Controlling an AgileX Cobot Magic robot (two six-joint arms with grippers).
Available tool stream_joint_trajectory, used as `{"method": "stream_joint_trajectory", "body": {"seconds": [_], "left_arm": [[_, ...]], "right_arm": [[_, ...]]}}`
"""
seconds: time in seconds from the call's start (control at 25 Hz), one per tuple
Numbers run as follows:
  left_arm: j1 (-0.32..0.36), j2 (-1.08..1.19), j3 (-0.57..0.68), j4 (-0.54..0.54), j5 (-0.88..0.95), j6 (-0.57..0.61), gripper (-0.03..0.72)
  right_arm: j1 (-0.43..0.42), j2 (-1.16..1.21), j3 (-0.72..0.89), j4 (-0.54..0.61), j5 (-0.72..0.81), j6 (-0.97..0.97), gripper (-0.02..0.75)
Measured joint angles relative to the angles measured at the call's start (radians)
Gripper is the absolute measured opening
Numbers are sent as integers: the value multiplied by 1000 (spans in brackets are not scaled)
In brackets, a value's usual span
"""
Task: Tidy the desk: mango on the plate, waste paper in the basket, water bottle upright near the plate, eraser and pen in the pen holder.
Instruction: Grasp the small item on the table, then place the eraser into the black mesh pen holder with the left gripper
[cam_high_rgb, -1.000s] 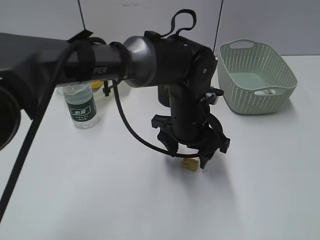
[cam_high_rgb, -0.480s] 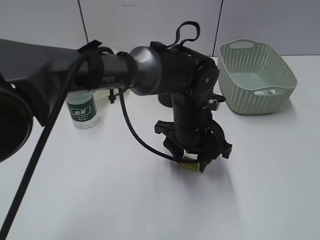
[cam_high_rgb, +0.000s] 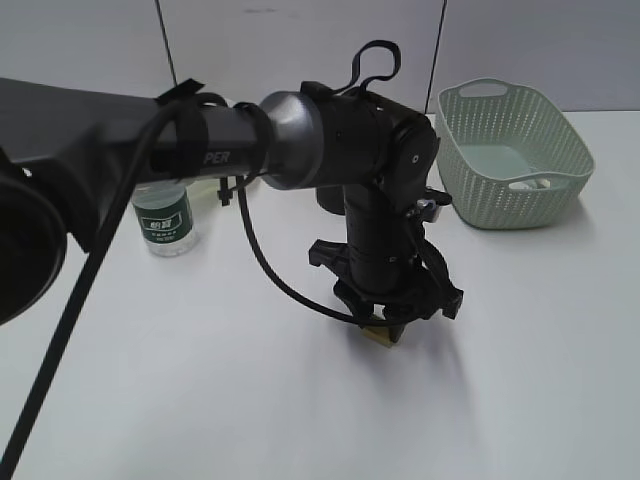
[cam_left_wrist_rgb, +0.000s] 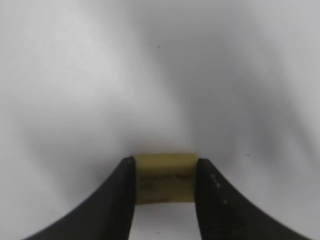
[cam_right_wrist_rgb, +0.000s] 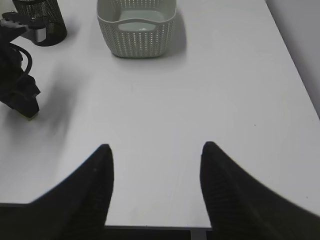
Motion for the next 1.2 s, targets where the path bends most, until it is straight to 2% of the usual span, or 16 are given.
{"method": "stream_joint_trajectory", "body": {"seconds": [0.48,0.72,0.92,1.2], "left_arm": [[5,-96,0,0,87,26,281],[39,-183,0,26,90,27,281],[90,-242,0,94,-41,20,281],[158,-255,0,116,-313,17,281]], "right_arm": [[0,0,0,0,0,0,446],[0,0,0,0,0,0,446],[0,0,0,0,0,0,446],[0,0,0,0,-1,0,446]]}}
